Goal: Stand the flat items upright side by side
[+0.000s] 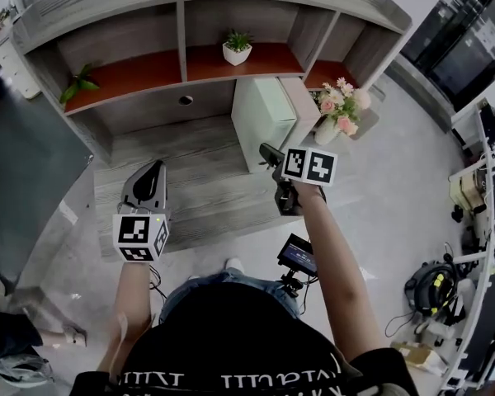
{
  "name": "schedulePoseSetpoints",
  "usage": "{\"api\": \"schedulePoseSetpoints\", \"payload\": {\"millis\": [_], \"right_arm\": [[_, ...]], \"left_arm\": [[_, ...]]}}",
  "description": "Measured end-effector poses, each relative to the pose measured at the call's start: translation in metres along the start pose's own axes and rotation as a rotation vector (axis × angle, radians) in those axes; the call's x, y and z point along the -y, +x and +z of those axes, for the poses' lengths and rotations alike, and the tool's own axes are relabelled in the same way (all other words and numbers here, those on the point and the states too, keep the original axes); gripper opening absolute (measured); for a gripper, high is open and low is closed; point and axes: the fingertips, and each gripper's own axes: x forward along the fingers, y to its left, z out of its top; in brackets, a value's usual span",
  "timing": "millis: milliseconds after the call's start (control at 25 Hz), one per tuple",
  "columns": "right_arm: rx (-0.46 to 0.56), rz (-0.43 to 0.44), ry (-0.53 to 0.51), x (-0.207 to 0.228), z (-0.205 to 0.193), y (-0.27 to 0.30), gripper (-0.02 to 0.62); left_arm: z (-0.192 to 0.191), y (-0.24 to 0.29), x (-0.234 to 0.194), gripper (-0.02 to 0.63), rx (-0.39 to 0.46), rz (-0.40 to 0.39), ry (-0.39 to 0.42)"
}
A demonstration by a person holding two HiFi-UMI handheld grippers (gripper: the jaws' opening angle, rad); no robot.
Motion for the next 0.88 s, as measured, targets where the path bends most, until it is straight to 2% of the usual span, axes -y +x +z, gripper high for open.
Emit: {"api": "schedulePoseSetpoints", "payload": {"millis": [440, 480, 640, 680, 720, 880], "right_arm": [[0.130, 0.156, -0.091, -0.019, 0.004, -0.047, 0.355], [0.143, 0.164, -0.108, -0.021, 0.004, -0.051, 0.337], [0.189, 0.148, -0.140, -0.024, 0.006, -0.068, 0.159], [0.202, 0.131, -0.145, -0.024, 0.007, -0.073, 0.072], [0.216, 0.113, -0.154, -0.025, 0.008, -0.077, 0.014], [0.279, 0.111, -0.210, -0.040, 0.012, -0.097, 0.014]], "left_arm": [[0.005, -0.006, 0.005, 0.011, 0.016, -0.027, -0.006], [0.005, -0.008, 0.005, 0.012, 0.017, -0.029, -0.007], [0.004, -0.016, 0.003, 0.012, 0.020, -0.036, -0.015], [0.005, -0.017, 0.003, 0.012, 0.022, -0.040, -0.014], [0.006, -0.019, 0.002, 0.012, 0.026, -0.043, -0.011], [0.015, -0.028, -0.001, 0.012, 0.048, -0.059, -0.003]]}}
